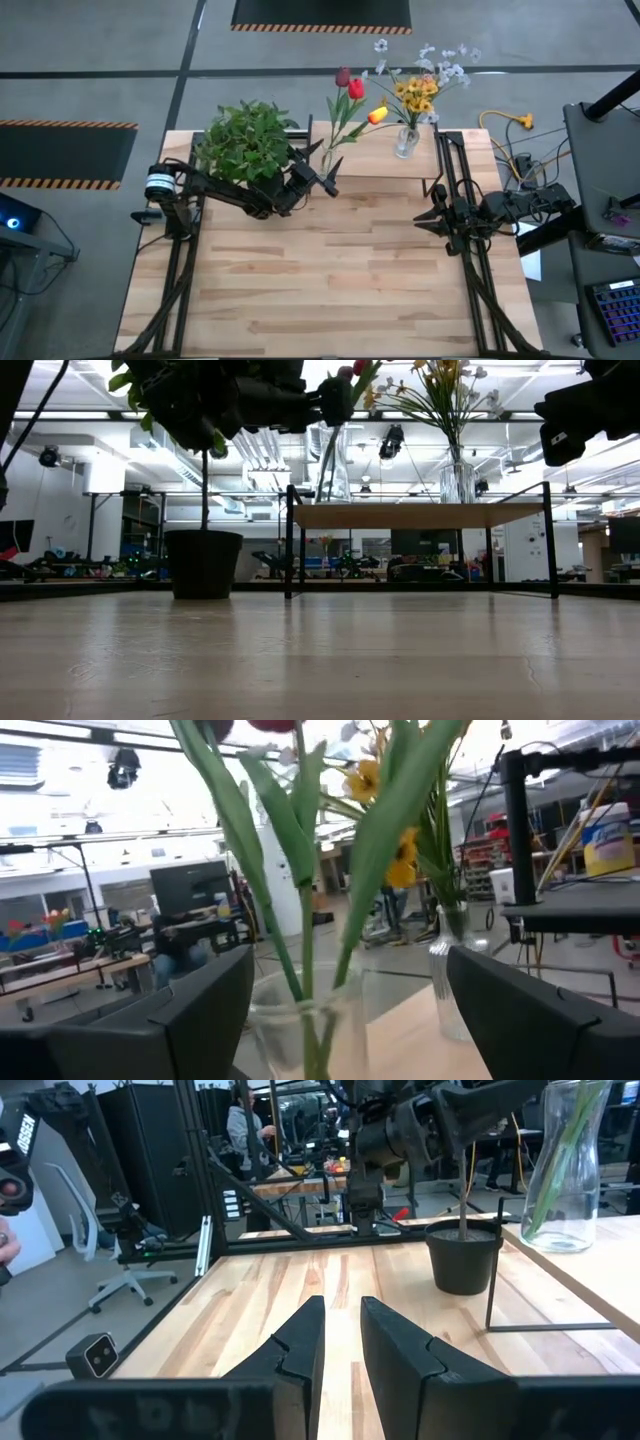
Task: Pick and place flowers into a vace then onto a shelf
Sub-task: Return to Home Position
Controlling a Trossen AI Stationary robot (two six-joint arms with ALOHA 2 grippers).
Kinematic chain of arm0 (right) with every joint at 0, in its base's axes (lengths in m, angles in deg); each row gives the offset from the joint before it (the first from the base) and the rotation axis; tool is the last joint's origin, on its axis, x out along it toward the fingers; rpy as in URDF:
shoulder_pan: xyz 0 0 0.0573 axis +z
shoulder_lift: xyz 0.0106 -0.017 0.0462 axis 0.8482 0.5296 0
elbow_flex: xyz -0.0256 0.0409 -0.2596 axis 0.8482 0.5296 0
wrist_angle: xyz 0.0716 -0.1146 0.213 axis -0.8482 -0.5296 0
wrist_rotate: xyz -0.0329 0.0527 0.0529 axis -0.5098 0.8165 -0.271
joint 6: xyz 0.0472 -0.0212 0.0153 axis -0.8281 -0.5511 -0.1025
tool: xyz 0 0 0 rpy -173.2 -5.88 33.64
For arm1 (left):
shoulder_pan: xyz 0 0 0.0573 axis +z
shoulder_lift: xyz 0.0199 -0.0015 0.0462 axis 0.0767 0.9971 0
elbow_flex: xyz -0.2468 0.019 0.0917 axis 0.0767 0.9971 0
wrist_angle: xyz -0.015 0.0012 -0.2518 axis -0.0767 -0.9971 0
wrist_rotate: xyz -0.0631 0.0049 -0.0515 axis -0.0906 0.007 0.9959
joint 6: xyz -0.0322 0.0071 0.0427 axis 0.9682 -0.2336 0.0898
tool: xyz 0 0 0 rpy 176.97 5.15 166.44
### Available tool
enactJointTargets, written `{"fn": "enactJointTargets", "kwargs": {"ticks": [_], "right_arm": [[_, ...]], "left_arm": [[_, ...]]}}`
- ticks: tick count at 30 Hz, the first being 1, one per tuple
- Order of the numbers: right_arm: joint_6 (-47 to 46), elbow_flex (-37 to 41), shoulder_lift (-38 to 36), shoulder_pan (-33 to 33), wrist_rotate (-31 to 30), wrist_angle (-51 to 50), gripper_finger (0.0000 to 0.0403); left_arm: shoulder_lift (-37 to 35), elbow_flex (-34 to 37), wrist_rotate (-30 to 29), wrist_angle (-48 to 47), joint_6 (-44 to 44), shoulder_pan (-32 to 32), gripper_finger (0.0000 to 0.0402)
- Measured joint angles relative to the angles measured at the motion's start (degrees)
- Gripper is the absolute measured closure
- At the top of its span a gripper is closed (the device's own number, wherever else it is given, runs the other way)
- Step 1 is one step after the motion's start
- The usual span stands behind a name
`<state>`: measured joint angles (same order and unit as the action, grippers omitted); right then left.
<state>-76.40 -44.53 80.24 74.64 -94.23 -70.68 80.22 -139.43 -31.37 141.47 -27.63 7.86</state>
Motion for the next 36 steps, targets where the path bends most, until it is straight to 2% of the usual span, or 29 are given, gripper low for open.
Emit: {"fn": "enactJointTargets", "kwargs": {"ticks": [6, 13, 17, 26, 33, 36], "right_arm": [[0.15, 0.00, 0.00, 0.00, -0.01, 0.00, 0.0342], [0.20, 0.00, 0.00, 0.00, -0.02, 0.00, 0.0342], [0.22, 0.00, 0.00, 0.00, -0.02, 0.02, 0.0342], [0.22, 0.00, 0.00, 0.00, -0.04, 0.02, 0.0342], [0.22, 0.00, 0.00, 0.00, -0.04, 0.02, 0.0342], [0.22, 0.00, 0.00, 0.00, -0.04, 0.02, 0.0342]], "left_arm": [[-0.56, 0.00, 0.70, 0.03, 0.02, -0.60, 0.0089], [-0.65, 0.00, 9.71, 0.02, 2.45, -1.97, 0.0089], [-0.89, -0.02, 12.21, -0.19, 2.45, -2.83, 0.0089], [-1.34, -0.02, 13.06, -9.38, 4.05, -4.65, 0.0089], [-1.37, -0.02, 15.09, -14.62, 5.38, -8.52, 0.0089], [-1.37, 0.07, 15.13, -18.77, 8.62, -10.21, 0.0089]]}}
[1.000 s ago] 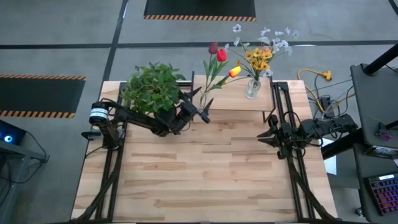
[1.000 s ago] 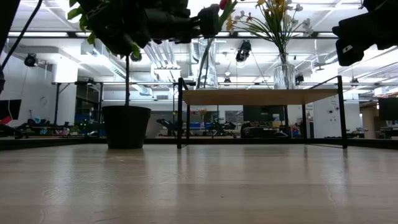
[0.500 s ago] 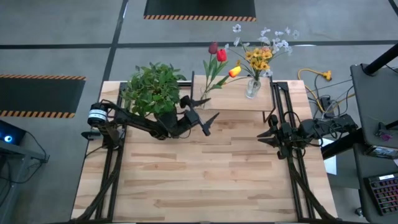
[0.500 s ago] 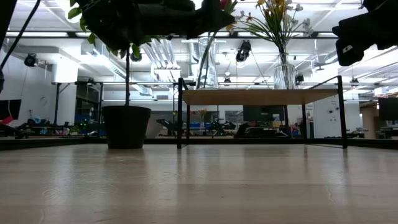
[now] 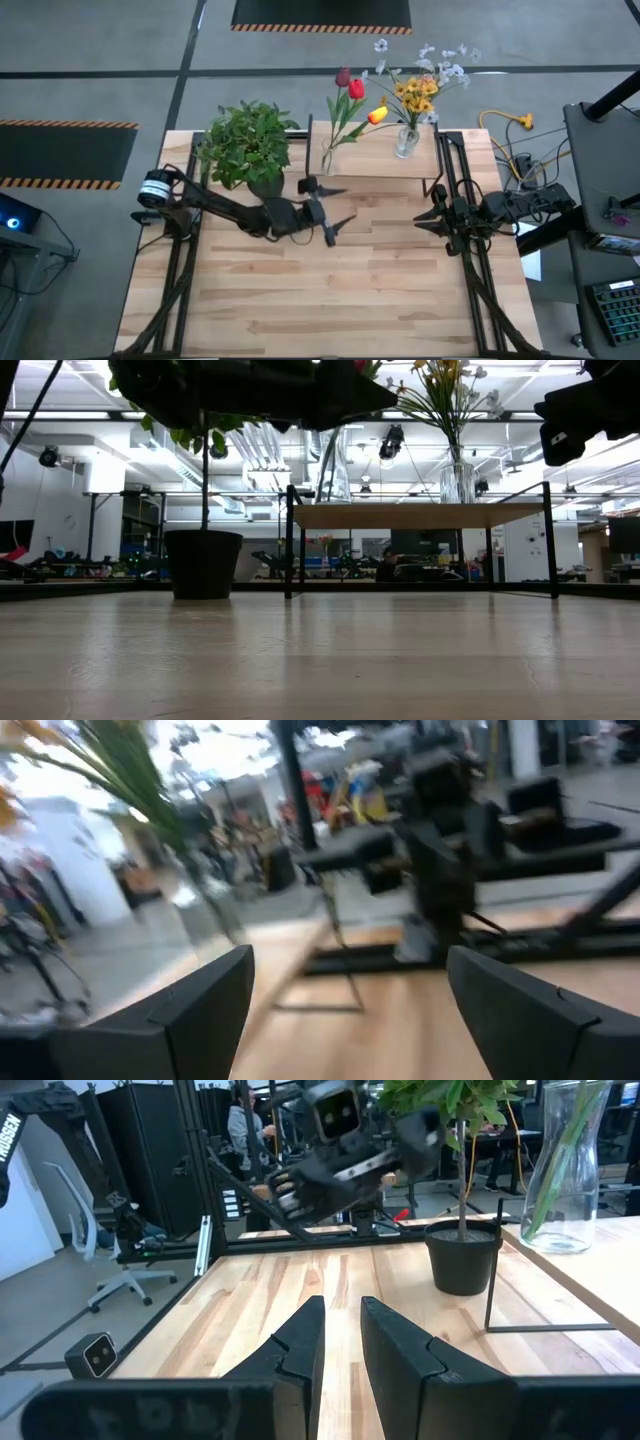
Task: Pick and place flowers into a vace then onto a shelf
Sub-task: Return to Home Position
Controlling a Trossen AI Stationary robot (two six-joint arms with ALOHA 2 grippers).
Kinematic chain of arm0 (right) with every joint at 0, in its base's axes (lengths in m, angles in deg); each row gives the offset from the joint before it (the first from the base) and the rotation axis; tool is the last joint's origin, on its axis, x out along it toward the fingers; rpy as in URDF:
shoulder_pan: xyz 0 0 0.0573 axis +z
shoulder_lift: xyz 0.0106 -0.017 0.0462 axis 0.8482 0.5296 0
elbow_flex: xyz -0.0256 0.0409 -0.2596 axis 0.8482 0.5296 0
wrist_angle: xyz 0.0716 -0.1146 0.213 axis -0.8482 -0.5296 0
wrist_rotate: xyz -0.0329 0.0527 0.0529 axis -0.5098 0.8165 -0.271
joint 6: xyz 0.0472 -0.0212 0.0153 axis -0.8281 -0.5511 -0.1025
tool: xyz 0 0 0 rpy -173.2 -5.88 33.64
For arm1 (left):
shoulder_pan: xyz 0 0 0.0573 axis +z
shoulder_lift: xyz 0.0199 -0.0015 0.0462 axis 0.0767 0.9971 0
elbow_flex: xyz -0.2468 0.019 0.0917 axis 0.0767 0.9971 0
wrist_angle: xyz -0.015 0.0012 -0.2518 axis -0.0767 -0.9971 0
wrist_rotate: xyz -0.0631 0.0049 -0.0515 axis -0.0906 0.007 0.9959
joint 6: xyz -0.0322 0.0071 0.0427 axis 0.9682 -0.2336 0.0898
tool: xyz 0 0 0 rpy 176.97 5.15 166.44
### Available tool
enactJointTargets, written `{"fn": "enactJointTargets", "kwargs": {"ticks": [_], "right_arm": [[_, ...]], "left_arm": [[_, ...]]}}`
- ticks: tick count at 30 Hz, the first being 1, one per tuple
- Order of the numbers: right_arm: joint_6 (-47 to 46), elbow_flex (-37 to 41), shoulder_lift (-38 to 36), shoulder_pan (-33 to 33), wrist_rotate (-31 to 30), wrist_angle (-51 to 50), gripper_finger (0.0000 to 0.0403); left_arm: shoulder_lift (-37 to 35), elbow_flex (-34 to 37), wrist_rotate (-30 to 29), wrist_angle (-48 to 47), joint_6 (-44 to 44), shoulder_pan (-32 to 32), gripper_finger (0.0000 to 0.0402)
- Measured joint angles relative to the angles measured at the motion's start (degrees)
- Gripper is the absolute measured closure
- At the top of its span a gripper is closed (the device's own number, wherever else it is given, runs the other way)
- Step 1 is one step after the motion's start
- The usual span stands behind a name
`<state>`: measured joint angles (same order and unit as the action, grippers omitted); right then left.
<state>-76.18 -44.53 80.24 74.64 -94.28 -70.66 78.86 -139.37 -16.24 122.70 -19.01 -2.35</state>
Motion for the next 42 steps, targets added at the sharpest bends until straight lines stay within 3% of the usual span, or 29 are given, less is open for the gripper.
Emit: {"fn": "enactJointTargets", "kwargs": {"ticks": [6, 10, 12, 21, 29, 36, 42], "right_arm": [[0.00, 0.00, 0.02, -0.01, 0.00, -0.09, 0.0342], [0.00, 0.00, 0.07, 0.00, -0.04, -0.45, 0.0342], [0.23, 0.00, 0.07, 0.00, -0.06, -0.43, 0.0342], [1.11, 0.00, 0.04, 0.00, -0.09, -0.39, 0.0342], [2.75, 0.00, 0.02, 0.00, -0.13, -0.39, 0.0342], [2.36, 0.00, 0.02, -0.02, -0.13, -0.41, 0.0342], [2.52, 0.00, 0.02, 0.00, -0.13, -0.41, 0.0342]], "left_arm": [[-1.30, 2.25, 1.68, -8.59, 8.23, -1.39, 0.0089], [-4.04, 5.08, 15.73, -11.44, 11.18, -1.37, 0.0116], [-6.25, 6.92, 18.06, -11.18, 11.53, -1.50, 0.0146], [-23.11, 23.48, 17.79, -11.14, 12.90, -1.09, 0.0301], [-44.71, 38.13, 17.77, -10.70, 13.04, -1.05, 0.0385], [-60.41, 46.29, 17.77, -10.69, 15.24, -1.07, 0.0400], [-67.94, 51.70, 17.63, -13.65, 13.97, -0.94, 0.0401]]}}
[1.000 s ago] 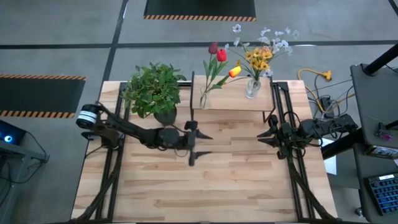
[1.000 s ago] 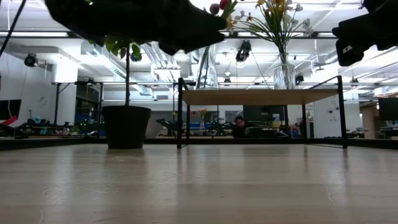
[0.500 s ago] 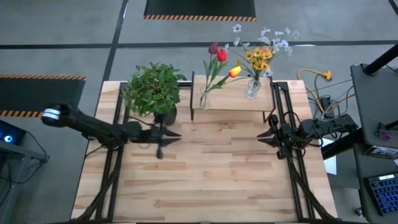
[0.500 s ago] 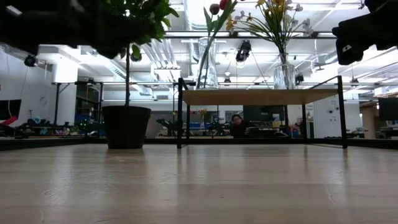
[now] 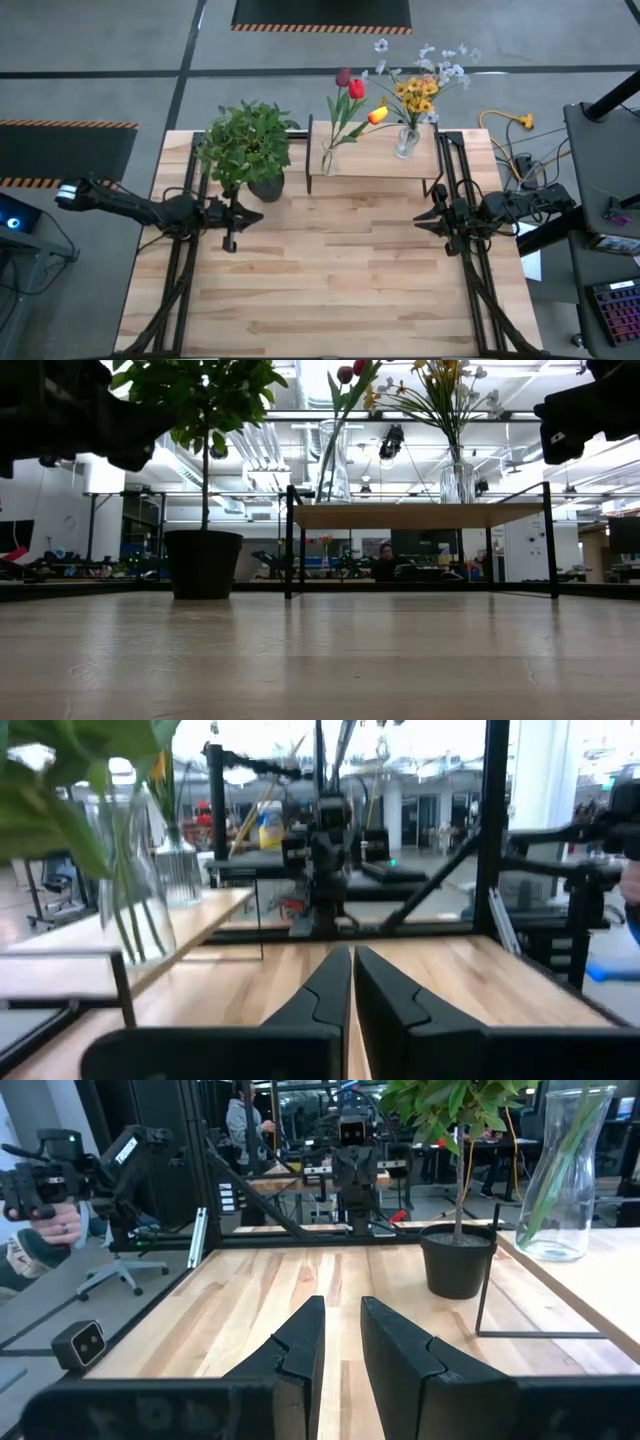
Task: Pick and place flowers into a vace then onto a shelf
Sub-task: Return to Home Position
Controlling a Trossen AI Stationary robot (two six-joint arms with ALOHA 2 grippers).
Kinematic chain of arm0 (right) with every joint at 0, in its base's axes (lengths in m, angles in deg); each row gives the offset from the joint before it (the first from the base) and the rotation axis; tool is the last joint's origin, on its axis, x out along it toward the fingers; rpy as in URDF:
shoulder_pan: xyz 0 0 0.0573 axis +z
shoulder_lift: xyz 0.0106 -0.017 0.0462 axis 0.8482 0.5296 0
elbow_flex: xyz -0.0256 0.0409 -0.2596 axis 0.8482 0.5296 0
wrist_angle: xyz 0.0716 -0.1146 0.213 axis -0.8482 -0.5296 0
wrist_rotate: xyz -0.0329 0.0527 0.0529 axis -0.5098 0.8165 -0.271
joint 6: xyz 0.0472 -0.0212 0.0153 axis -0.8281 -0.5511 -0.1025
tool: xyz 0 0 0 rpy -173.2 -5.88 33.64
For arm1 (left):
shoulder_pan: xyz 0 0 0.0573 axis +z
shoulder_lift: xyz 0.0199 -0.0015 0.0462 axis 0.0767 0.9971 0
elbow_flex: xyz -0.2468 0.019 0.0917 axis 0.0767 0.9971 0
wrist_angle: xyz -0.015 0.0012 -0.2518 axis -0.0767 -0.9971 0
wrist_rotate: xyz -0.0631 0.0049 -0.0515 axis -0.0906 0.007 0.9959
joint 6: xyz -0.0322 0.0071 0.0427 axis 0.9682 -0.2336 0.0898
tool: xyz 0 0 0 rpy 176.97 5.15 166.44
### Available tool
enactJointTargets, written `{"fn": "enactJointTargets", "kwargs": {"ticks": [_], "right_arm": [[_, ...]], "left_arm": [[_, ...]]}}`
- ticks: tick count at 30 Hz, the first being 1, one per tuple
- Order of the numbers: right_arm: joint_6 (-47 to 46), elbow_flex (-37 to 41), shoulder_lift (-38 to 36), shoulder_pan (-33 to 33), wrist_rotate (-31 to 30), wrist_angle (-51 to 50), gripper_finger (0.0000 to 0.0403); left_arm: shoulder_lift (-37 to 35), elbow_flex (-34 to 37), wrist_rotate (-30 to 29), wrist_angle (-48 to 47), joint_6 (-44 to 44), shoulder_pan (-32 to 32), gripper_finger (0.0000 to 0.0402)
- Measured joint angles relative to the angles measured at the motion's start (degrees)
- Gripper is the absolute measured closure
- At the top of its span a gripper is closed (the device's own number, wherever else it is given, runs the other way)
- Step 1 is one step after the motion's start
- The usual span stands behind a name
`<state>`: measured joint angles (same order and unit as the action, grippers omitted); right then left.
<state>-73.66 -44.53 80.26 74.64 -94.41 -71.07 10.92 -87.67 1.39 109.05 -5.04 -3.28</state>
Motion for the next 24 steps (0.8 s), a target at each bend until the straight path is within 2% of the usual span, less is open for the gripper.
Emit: {"fn": "enactJointTargets", "kwargs": {"ticks": [5, 8, 12, 17, 20, 24], "right_arm": [[1.27, 0.00, -0.07, -0.02, -0.55, -0.48, 0.0342], [1.44, 0.00, -0.81, -0.02, -1.70, -1.76, 0.0342], [1.85, -1.57, -0.81, -0.02, -1.70, -5.58, 0.0342], [1.18, -3.37, -0.81, -0.02, -1.75, -6.48, 0.0342], [1.76, -1.07, -0.81, -0.02, -4.08, -3.03, 0.0342], [2.25, 3.85, -0.79, -0.02, -3.76, 7.14, 0.0342]], "left_arm": [[-1.94, -0.30, -0.14, -5.09, 2.55, 0.07, 0.0401], [-3.14, -0.21, -0.31, -6.57, 0.42, 0.10, 0.0401], [-7.97, -0.12, -5.46, -9.01, -2.27, 0.52, 0.0402], [-15.15, 0.23, -4.37, -16.93, 1.98, 0.59, 0.0402], [-18.54, 0.21, -4.27, -24.23, 5.64, 0.59, 0.0402], [-20.64, 0.21, -4.23, -25.39, 6.41, 0.59, 0.0402]]}}
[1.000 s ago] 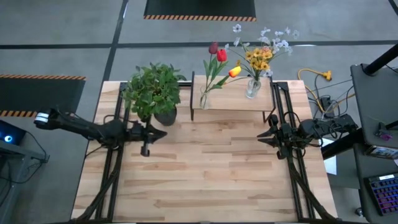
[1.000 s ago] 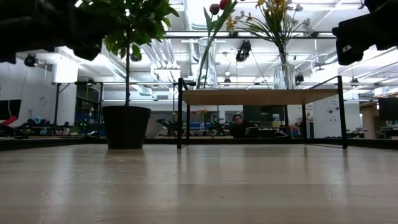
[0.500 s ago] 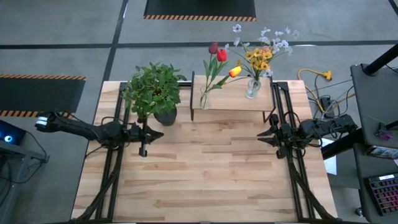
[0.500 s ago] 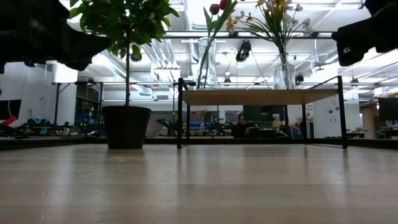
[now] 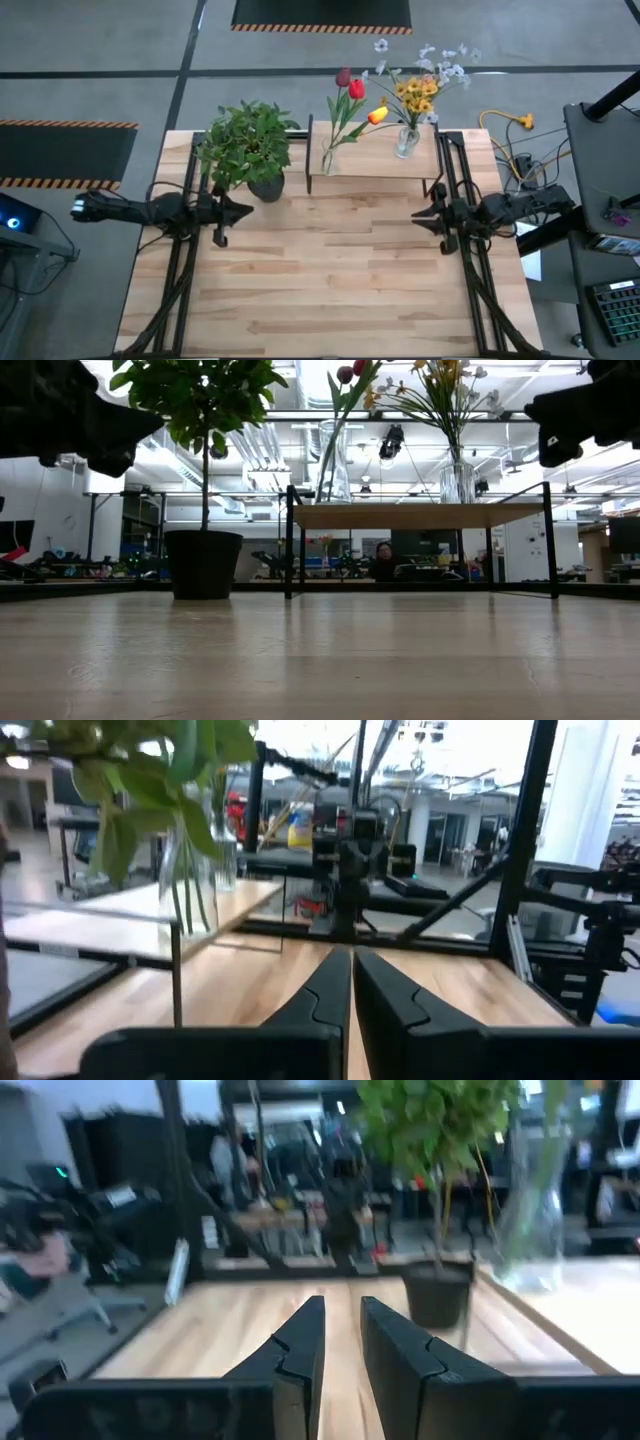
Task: Pick and place flowers into a vace then onto a shelf
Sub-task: Return to Home Position
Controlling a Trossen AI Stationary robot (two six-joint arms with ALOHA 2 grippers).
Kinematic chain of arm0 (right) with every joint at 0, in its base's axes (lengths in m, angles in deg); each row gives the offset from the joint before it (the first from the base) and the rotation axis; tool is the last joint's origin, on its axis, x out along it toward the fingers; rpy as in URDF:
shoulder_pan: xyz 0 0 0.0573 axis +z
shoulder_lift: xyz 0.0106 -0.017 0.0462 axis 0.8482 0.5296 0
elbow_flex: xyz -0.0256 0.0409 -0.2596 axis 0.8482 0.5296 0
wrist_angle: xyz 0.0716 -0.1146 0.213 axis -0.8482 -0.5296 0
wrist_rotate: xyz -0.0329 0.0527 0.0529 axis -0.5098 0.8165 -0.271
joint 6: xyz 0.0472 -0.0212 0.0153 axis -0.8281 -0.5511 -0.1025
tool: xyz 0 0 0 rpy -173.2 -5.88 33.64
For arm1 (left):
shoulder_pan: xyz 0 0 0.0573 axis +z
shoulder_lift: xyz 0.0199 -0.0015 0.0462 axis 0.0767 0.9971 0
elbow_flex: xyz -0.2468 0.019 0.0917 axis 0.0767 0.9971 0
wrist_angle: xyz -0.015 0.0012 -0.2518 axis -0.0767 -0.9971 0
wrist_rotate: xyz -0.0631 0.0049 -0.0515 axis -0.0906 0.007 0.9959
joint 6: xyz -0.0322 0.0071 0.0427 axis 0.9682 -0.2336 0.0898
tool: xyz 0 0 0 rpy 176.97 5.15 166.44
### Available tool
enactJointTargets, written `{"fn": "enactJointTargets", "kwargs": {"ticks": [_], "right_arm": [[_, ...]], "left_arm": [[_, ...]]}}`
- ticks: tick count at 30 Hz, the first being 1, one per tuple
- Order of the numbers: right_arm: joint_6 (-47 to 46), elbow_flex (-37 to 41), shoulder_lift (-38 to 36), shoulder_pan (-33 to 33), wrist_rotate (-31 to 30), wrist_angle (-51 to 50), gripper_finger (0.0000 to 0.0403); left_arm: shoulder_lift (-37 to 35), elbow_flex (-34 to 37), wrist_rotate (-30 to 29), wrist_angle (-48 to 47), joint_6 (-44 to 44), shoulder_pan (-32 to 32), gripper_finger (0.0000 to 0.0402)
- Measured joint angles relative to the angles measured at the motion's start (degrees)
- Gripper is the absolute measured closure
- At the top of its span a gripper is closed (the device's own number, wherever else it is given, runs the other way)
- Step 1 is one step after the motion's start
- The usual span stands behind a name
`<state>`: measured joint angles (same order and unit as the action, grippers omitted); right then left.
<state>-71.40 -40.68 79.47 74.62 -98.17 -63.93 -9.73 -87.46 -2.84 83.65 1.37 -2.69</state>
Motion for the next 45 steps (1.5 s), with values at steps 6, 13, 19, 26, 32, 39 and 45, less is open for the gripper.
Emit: {"fn": "enactJointTargets", "kwargs": {"ticks": [6, 13, 19, 26, 32, 39, 45], "right_arm": [[1.96, 4.32, 0.03, -0.47, 1.57, 9.59, 0.0342], [3.14, 4.35, 0.19, -6.31, 1.03, 6.30, 0.0348], [3.23, 4.48, 0.08, -14.94, 6.53, 5.45, 0.0351], [-2.15, 4.48, 0.13, -24.74, 18.34, 3.85, 0.0351], [-1.57, 4.48, 0.11, -26.67, 20.83, 3.96, 0.0351], [-1.52, 4.48, 0.09, -26.77, 20.76, 4.33, 0.0351], [1.19, 4.49, 0.09, -26.74, 20.76, 4.11, 0.0351]], "left_arm": [[-0.65, 0.00, 0.00, -1.04, -2.90, 0.00, 0.0402], [-0.57, 0.02, -0.26, -1.52, -3.01, 0.02, 0.0402], [-0.64, 0.04, -0.54, -2.50, -3.52, 0.04, 0.0402], [-0.64, 0.04, -0.54, -3.62, -4.94, 0.04, 0.0402], [-1.58, 0.04, -0.55, -3.54, -5.87, 0.07, 0.0402], [-4.05, 0.07, -0.55, -4.81, -6.05, 0.07, 0.0402], [-3.43, 0.07, -0.60, -8.36, -6.21, 0.07, 0.0402]]}}
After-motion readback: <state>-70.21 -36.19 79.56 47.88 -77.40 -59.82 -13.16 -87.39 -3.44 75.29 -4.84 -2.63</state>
